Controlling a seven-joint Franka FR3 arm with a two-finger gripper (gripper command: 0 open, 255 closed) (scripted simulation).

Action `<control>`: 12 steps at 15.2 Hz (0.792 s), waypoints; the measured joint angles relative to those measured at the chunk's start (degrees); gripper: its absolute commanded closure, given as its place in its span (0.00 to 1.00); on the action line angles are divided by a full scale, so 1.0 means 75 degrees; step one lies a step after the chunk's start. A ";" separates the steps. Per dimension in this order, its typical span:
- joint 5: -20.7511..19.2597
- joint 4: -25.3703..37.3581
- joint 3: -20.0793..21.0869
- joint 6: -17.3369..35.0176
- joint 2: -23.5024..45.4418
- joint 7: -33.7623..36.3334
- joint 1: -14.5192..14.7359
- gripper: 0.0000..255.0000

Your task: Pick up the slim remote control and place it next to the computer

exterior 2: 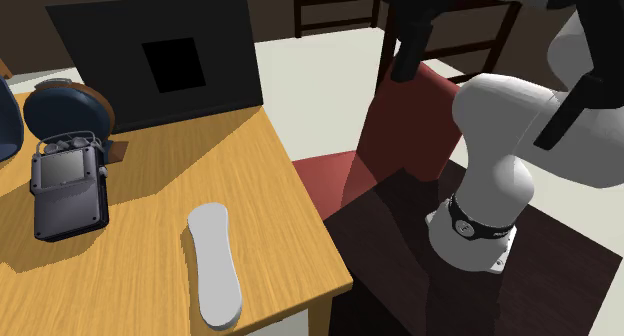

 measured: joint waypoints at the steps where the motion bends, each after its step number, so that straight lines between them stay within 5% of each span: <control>1: 0.0000 0.0000 0.0000 0.0000 0.0000 0.0000 0.0000 0.00; 12: -0.1079 -0.1180 -0.1993 0.1425 0.0586 -0.3829 0.0586 0.00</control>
